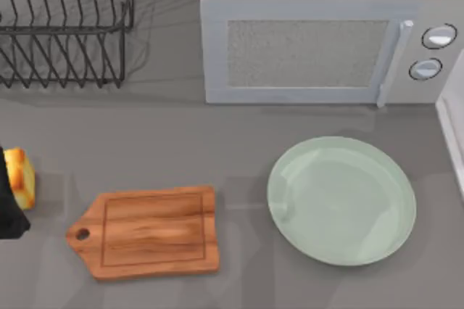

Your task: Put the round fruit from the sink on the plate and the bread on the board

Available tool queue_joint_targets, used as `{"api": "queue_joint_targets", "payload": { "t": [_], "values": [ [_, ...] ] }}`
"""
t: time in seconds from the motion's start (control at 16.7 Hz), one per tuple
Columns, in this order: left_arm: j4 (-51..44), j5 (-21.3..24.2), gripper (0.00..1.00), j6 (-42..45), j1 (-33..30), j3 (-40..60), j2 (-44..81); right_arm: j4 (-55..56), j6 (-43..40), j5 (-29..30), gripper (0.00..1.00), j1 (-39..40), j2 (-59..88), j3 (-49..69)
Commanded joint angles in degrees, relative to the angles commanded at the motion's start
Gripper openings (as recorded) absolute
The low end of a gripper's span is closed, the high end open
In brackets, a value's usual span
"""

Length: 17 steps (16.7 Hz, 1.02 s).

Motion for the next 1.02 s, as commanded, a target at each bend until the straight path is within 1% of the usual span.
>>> {"api": "queue_joint_targets", "payload": {
  "t": [0.42,0.54,0.66,0.9,1.02],
  "values": [
    [0.0,0.0,1.0,0.0,0.0,0.0,0.0,-0.34,-0.09,0.01,1.0,0.17,1.18,0.66],
    [0.0,0.0,1.0,0.0,0.0,0.0,0.0,1.72,-0.06,0.03,1.0,0.16,2.57,-0.38],
    [0.0,0.0,1.0,0.0,0.0,0.0,0.0,6.18,-0.02,0.05,1.0,0.11,5.32,-2.19],
    [0.0,0.0,1.0,0.0,0.0,0.0,0.0,19.62,0.07,0.12,1.0,0.01,12.42,-6.85],
    [0.0,0.0,1.0,0.0,0.0,0.0,0.0,24.27,0.11,0.15,1.0,-0.04,15.49,-8.87]
  ]
}}
